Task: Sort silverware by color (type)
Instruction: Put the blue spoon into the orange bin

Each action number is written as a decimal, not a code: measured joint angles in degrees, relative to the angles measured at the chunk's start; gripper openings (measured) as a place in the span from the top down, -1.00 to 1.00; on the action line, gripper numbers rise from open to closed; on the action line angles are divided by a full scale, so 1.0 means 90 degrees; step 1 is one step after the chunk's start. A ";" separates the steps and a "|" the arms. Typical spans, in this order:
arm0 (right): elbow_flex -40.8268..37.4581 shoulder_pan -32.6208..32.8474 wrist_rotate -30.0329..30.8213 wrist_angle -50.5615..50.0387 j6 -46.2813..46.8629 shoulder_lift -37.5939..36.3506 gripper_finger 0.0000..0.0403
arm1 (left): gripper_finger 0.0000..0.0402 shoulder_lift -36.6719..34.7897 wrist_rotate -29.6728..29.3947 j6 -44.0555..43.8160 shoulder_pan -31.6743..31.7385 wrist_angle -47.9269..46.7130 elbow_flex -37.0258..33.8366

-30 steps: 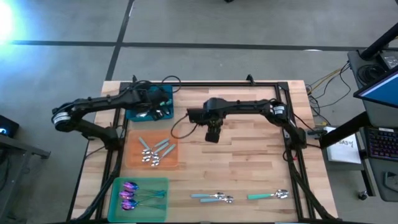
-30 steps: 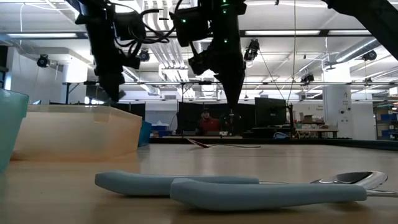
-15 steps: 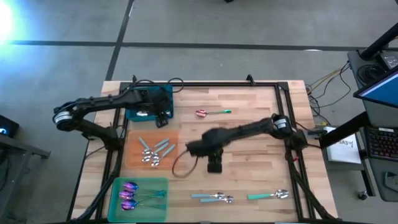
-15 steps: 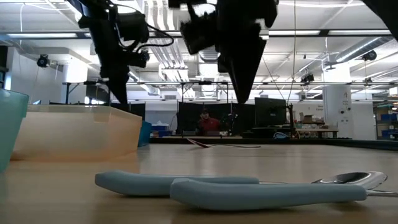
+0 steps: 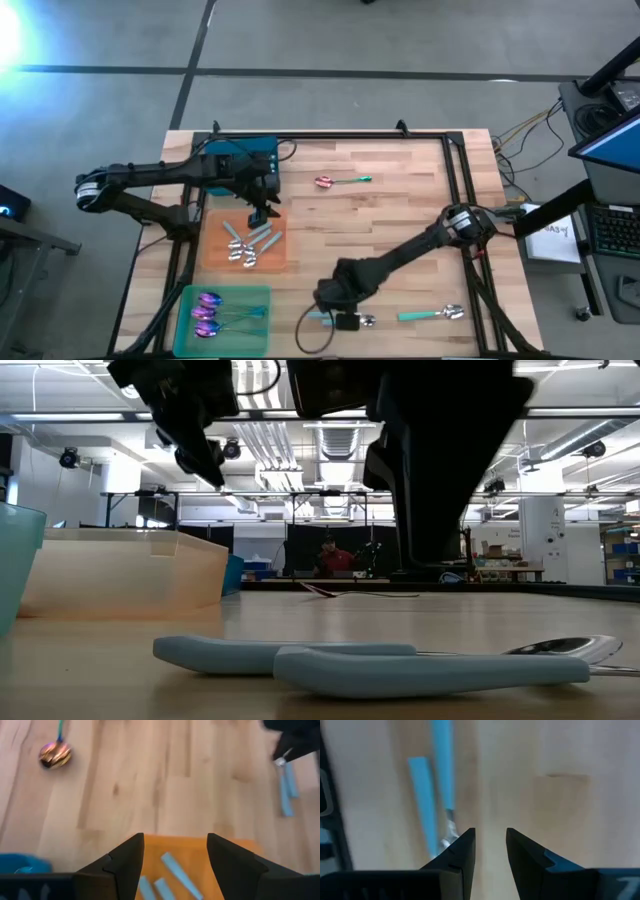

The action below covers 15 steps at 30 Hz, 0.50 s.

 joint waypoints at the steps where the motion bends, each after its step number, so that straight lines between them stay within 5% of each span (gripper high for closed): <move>1: -0.0102 0.0079 0.0004 0.0210 0.0116 0.0000 0.51 | 0.00 -0.0047 -0.0008 -0.0044 -0.0109 0.0013 0.0032; 15: -0.0531 0.0967 0.0340 0.1243 0.0728 0.0026 0.58 | 0.00 -0.0622 -0.0078 -0.0626 -0.0726 0.0119 0.0609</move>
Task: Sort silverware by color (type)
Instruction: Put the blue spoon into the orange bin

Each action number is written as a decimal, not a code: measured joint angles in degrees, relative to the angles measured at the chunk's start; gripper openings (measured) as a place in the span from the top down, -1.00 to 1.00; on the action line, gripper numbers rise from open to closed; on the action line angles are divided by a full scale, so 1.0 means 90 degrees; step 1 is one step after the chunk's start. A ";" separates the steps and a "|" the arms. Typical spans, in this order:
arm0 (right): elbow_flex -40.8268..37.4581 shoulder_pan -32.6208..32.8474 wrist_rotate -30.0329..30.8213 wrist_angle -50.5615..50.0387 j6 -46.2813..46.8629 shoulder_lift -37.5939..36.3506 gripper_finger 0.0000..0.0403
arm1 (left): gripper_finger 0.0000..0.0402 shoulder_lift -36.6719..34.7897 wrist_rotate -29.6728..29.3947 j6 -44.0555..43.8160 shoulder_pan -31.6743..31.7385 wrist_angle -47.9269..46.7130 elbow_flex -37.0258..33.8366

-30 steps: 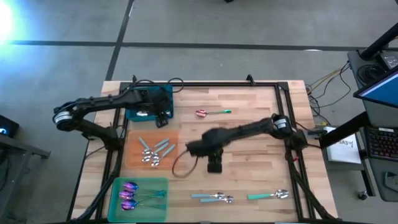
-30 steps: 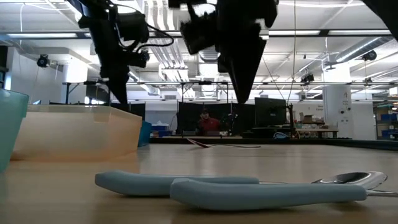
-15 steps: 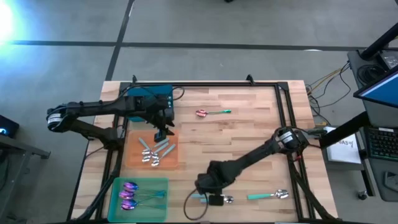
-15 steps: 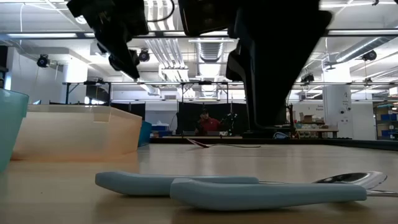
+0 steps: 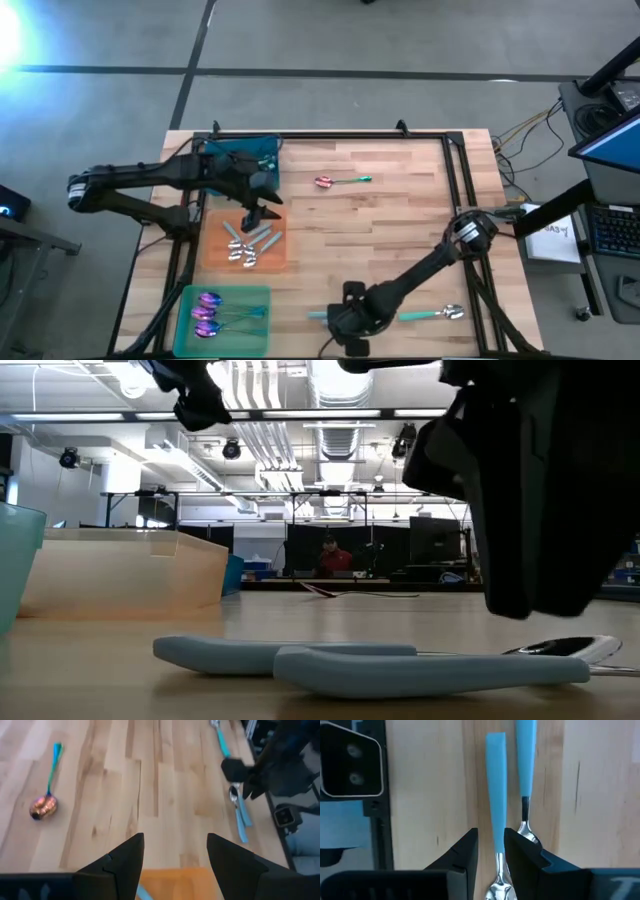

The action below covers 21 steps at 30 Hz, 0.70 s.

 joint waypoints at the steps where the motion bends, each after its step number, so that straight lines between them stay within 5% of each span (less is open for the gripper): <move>1: -0.0028 0.0028 0.0076 0.0015 -0.0001 0.0003 0.58 | 0.00 -0.0032 0.0000 -0.0011 0.0000 0.0004 0.0048; 21: -0.0324 0.0102 0.0202 0.0326 0.0166 0.0052 0.58 | 0.00 -0.0116 -0.0006 0.0039 0.0005 -0.0005 0.0530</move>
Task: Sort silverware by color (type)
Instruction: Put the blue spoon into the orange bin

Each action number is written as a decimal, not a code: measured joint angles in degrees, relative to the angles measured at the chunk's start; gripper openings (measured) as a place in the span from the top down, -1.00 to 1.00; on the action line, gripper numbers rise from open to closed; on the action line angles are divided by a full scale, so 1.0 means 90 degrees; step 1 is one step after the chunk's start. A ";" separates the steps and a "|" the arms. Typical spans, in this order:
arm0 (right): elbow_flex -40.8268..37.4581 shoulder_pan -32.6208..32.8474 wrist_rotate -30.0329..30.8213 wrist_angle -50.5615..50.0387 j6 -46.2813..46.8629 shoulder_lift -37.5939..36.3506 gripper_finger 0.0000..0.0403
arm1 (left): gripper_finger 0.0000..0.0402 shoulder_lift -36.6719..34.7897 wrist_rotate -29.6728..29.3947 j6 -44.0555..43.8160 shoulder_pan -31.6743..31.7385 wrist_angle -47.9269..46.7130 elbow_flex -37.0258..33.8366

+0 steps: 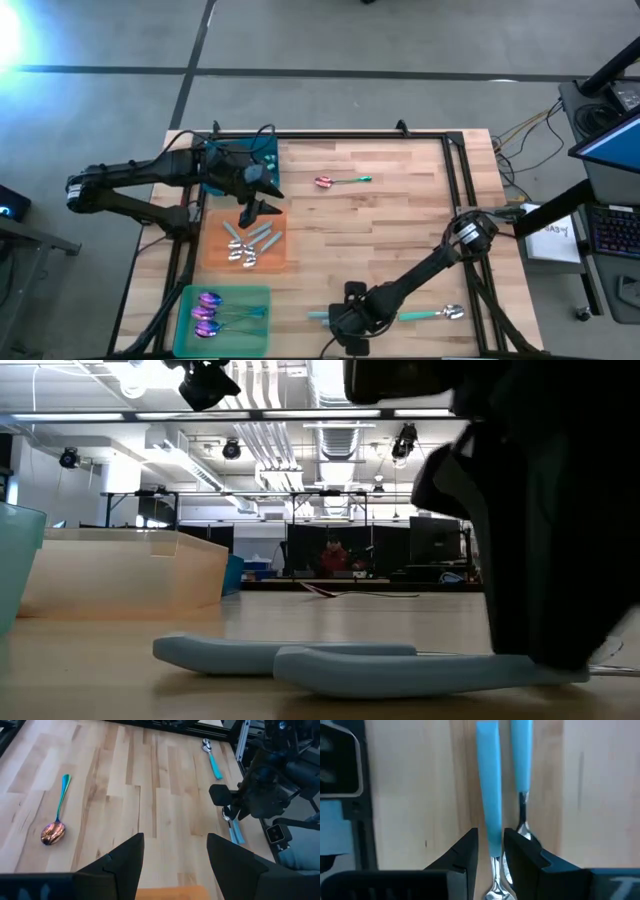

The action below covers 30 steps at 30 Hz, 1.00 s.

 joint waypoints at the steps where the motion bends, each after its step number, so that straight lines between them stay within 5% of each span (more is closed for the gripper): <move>1: -0.0008 0.0011 -0.0024 0.0005 0.0000 0.0042 0.58 | 0.00 0.0000 0.0000 0.0001 0.0000 -0.0001 0.0000; 10: -0.0005 0.0032 -0.0139 0.0017 -0.0002 0.0274 0.59 | 0.00 0.0000 0.0000 0.0002 0.0000 -0.0003 0.0000; 16: -0.0012 0.0023 -0.0202 -0.0043 -0.0017 0.0236 0.87 | 0.00 0.0000 0.0006 0.0070 0.0000 -0.0146 0.0000; 21: -0.0033 -0.0024 -0.0418 -0.0338 -0.0139 0.0038 0.91 | 0.00 0.0000 0.0012 0.0126 -0.0007 -0.0562 -0.0043; 26: -0.0044 -0.0136 -0.0432 -0.0941 -0.0522 -0.0416 0.92 | 0.00 -0.0070 0.0016 0.0124 -0.0073 -0.0688 -0.0529; 30: -0.0044 -0.0396 0.0184 -0.1372 -0.1020 -0.0804 0.92 | 0.00 -0.0192 0.0018 0.0115 -0.0132 -0.0270 -0.1195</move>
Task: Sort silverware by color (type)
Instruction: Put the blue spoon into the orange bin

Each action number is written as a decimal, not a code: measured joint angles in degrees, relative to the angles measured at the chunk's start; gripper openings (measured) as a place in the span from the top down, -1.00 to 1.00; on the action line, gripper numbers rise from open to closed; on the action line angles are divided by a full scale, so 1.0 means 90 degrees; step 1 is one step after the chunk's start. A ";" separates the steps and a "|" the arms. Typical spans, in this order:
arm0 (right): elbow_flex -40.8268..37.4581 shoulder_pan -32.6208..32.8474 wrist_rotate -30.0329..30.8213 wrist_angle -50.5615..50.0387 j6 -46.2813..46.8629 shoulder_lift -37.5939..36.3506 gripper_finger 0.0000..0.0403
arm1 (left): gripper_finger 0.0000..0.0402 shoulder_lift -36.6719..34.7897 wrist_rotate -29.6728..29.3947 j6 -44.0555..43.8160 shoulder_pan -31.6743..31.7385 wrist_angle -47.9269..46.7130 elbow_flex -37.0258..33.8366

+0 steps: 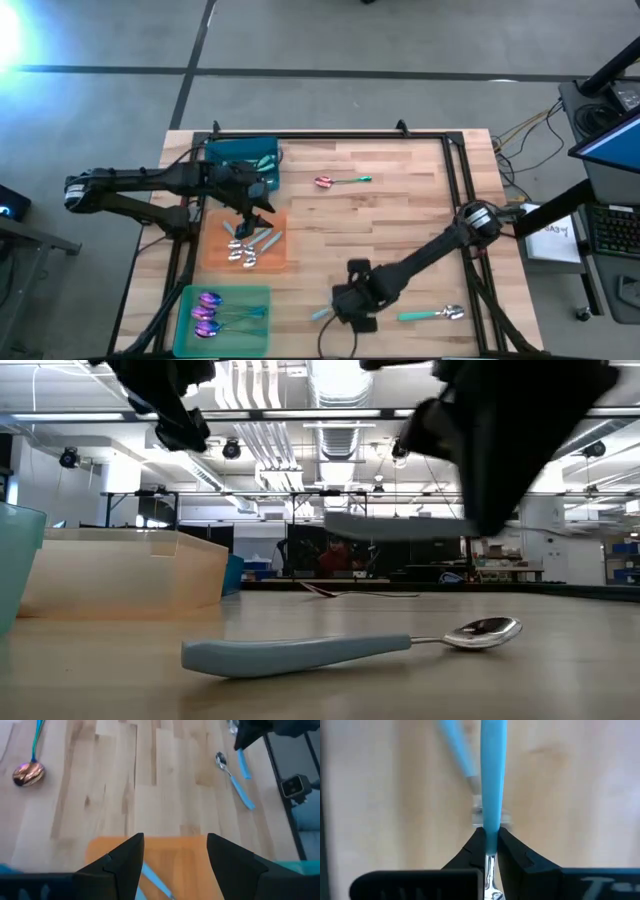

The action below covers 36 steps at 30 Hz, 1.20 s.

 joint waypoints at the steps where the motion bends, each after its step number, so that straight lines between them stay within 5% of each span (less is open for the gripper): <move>1: 0.0000 -0.0080 0.0197 -0.0094 -0.0140 -0.0071 0.92 | 0.00 -0.0036 -0.0002 -0.0018 -0.0019 0.0288 -0.0197; 8: 0.0012 -0.0873 0.1678 -0.0166 -0.0994 -0.0761 0.93 | 0.00 -0.0197 0.0005 -0.0226 -0.0136 0.2535 -0.1453; 19: 0.0007 -0.2215 0.1877 0.0497 -0.2664 -0.0990 0.93 | 0.00 0.0053 -0.0035 -0.0156 -0.0223 0.7099 -0.2787; 28: 0.0049 -0.2347 0.4531 0.1764 -0.3675 -0.1172 0.93 | 0.00 0.0056 -0.2391 0.0706 -0.0220 0.9548 -0.3260; 36: 0.0061 -0.2355 0.5105 0.4073 -0.4857 -0.1190 0.93 | 0.00 0.0016 -0.2511 0.0849 -0.0221 1.1096 -0.3362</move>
